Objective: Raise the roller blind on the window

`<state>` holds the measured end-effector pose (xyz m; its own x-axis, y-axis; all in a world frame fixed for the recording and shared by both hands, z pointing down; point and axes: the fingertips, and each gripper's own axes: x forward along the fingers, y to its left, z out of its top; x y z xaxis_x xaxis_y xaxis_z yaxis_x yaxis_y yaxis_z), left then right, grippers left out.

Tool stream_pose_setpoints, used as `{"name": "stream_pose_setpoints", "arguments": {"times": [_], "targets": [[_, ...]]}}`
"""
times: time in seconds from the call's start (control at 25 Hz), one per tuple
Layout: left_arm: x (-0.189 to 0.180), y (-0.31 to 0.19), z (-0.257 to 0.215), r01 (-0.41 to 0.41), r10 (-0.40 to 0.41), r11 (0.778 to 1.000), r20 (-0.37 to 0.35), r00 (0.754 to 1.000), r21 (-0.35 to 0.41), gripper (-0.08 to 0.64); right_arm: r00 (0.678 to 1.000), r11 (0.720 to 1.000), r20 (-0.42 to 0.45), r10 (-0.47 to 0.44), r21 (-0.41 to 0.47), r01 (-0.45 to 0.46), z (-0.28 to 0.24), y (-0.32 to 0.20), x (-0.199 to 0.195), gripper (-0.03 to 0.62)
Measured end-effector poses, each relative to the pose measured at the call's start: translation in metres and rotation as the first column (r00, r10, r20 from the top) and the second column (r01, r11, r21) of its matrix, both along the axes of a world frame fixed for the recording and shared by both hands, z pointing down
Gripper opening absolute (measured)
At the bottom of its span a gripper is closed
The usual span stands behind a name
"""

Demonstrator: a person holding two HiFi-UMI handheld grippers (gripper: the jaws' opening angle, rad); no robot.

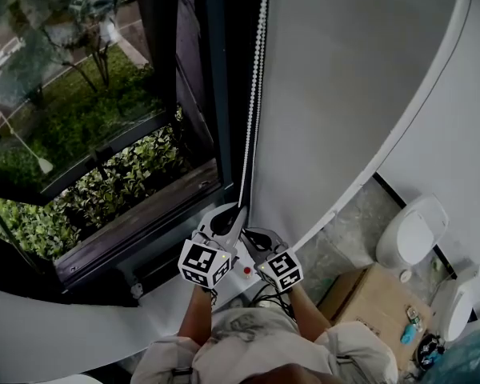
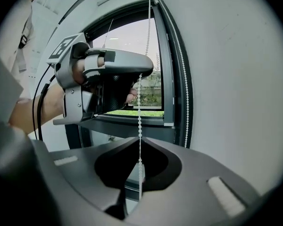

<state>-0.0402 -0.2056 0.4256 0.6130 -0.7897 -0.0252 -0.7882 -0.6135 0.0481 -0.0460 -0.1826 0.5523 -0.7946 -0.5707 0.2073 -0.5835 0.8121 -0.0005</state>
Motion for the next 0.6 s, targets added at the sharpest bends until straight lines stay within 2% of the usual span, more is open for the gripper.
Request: {"name": "stream_pose_setpoints", "arguments": {"times": [0.16, 0.36, 0.6], "targets": [[0.000, 0.001, -0.003, 0.001, -0.001, 1.000, 0.000, 1.000, 0.011, 0.028, 1.000, 1.000, 0.000, 0.003, 0.023, -0.003, -0.005, 0.001, 0.000, 0.020], [-0.001, 0.003, -0.006, 0.004, -0.004, 1.000, 0.005, 1.000, 0.019, 0.032, 1.000, 0.999, 0.004, 0.008, 0.052, -0.008, -0.014, 0.001, -0.001, 0.060], [-0.003, 0.006, -0.011, 0.010, -0.011, 0.999, 0.005, 1.000, 0.034, 0.066, 1.000, 0.996, 0.018, 0.020, 0.082, -0.021, -0.030, 0.005, 0.003, 0.089]]}}
